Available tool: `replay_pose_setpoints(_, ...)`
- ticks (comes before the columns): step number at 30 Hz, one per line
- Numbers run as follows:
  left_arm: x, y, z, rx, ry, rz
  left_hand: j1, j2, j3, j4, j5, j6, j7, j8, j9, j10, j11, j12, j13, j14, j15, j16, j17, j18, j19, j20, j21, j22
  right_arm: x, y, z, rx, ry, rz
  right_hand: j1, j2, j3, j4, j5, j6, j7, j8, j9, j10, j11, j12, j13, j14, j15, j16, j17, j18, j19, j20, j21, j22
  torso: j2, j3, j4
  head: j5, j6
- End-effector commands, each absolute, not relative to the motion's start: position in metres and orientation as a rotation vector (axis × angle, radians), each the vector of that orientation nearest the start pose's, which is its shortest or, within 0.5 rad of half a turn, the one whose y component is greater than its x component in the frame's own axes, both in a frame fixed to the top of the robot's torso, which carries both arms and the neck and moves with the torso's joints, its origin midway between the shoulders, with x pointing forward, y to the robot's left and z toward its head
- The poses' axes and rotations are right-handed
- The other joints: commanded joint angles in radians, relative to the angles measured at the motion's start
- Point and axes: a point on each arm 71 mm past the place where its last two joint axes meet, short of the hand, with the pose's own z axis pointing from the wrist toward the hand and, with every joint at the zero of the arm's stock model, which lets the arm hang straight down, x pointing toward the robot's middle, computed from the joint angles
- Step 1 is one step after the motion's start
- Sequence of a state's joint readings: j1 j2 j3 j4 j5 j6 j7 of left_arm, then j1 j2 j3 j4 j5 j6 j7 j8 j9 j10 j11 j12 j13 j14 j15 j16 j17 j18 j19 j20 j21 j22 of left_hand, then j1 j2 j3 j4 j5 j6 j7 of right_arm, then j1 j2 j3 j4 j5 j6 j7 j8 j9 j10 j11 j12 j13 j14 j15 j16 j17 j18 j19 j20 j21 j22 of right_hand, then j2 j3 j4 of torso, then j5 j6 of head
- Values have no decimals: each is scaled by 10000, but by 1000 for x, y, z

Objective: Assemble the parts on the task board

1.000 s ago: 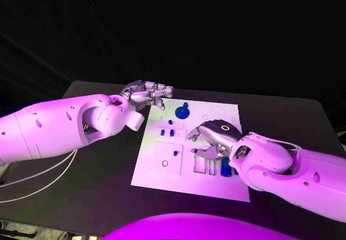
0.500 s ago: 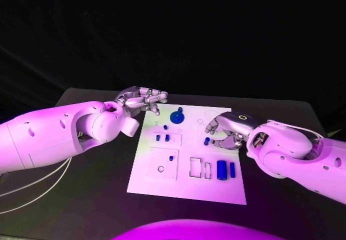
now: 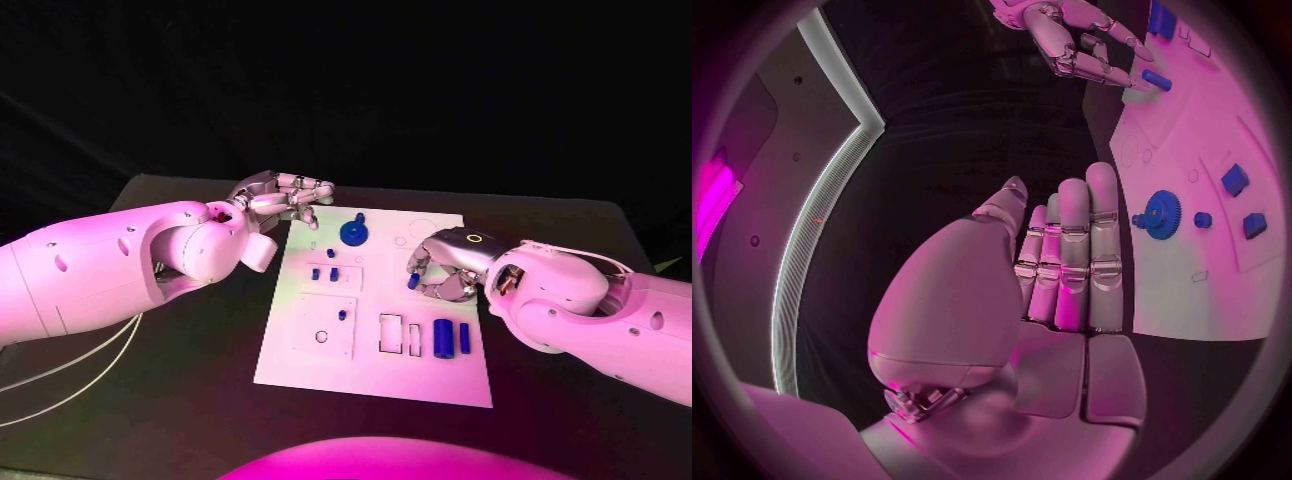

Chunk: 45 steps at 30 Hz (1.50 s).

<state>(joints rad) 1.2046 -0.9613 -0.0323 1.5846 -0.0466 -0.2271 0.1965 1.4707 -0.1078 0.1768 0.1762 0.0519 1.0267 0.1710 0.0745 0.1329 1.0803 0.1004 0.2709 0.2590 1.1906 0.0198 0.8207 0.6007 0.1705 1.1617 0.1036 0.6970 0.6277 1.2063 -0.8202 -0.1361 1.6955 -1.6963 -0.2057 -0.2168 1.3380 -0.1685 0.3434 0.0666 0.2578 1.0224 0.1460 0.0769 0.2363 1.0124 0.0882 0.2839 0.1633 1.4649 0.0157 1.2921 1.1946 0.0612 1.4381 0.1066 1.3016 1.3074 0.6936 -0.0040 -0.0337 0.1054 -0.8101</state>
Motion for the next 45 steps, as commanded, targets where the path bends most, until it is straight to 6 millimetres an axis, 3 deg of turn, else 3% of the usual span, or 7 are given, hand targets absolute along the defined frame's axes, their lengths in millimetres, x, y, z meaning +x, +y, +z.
replay_pose_setpoints(1, 475, 241, -179, -11567, 16202, -14771, 1, 87, -57, -13, -30, -72, 10, 4, -13, -67, 5, 48, 10, -65, 33, 32, -14, 117, 56, 24, -49, -10, 431, -139, -210, -5322, 17513, 5864, 136, 56, 91, 11, 46, 153, -31, 70, -17, 175, -14, 102, -29, 326, -81, 80, 45, 28, 61, -60, 95, 747, 2, 0, -2, 8, -5)
replay_pose_setpoints(9, 475, 241, -179, -11571, 16204, -14766, 1, 87, -57, -13, -30, -72, 10, 4, -13, -67, 5, 48, 10, -65, 33, 32, -14, 117, 56, 24, -49, -10, 433, -135, -214, -5317, 17552, 5863, 250, 277, 382, 80, -127, 478, -129, 186, -4, 478, -114, 206, -127, 404, -162, 215, 165, -19, 183, -132, 287, 901, 4, 4, -8, 8, -14)
replay_pose_setpoints(30, 474, 241, -180, -11583, 16284, -14777, 1, 87, -57, -13, -30, -72, 10, 4, -13, -67, 5, 48, 10, -65, 33, 32, -14, 117, 56, 24, -49, -10, 441, -132, -223, -5277, 17552, 5386, 280, 337, 538, 120, -221, 635, -163, 241, 2, 613, -162, 215, -208, 423, -209, 241, 166, -34, 226, -174, 343, 952, -3, 4, -10, 1, -93)
replay_pose_setpoints(45, 474, 241, -180, -11586, 16314, -14783, 9, 109, -75, -17, -31, -64, 14, 36, -5, -81, 9, 100, 28, -74, 38, 44, -20, 120, 61, 32, -64, -18, 432, -134, -208, -4455, 16396, 6079, 251, 449, 673, 216, -289, 1020, -296, 444, 83, 1055, -309, 335, -249, 431, -347, 284, 188, -105, 387, -234, 638, 1181, -8, 3, -5, -11, -101)
